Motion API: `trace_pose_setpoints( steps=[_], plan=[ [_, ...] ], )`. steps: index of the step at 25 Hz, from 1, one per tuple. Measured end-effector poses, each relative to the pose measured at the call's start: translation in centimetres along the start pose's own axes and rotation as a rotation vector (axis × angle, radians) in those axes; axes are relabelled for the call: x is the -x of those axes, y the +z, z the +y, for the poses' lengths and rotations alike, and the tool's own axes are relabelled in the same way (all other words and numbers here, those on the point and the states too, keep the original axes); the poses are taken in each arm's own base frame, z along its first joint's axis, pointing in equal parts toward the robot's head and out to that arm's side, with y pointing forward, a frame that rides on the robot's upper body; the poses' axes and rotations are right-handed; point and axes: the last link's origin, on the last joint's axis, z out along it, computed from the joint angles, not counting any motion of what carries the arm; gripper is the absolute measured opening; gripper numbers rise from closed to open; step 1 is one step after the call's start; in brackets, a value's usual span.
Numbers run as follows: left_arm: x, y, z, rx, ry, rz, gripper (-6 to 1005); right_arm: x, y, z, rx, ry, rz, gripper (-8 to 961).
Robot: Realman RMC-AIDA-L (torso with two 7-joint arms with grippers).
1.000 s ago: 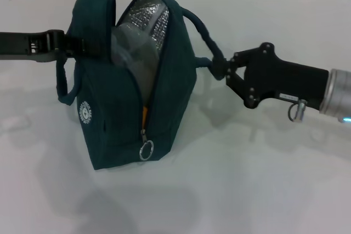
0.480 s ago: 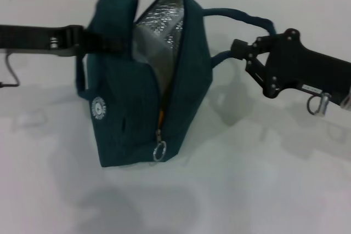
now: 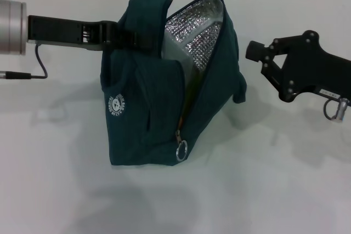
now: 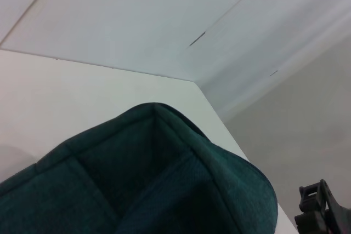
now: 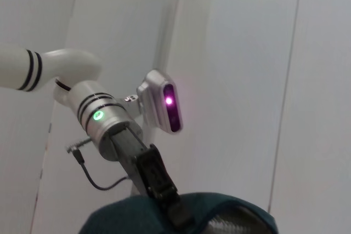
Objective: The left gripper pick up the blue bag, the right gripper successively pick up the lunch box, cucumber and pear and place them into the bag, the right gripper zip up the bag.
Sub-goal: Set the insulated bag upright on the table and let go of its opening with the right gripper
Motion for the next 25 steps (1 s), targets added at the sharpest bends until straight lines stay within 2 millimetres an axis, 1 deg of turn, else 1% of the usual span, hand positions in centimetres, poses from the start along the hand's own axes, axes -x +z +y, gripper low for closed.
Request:
trace_pose_setpoints(
  steps=[5,9,14,17,25],
  plan=[
    [-0.2,0.0,-0.3,-0.017,0.000,0.015,36,-0.7,-1.2,0.0,-0.032,0.028,0.023,1],
    [0.0,-0.3,-0.6,-0.032,-0.011,0.028,36,-1.5,-2.0,0.1,-0.046,0.074,0.047,2],
    [0.2,-0.4,-0.7,-0.032,-0.011,0.031,36,-2.5,-3.0,0.4,-0.046,0.123,0.075,84],
    [0.2,-0.4,-0.7,-0.031,-0.010,0.033,36,-3.0,-2.9,0.5,-0.032,0.138,0.096,142],
    [0.3,-0.4,-0.7,-0.029,-0.009,0.034,37,-3.4,-1.1,0.8,0.003,0.130,0.122,297]
  ],
)
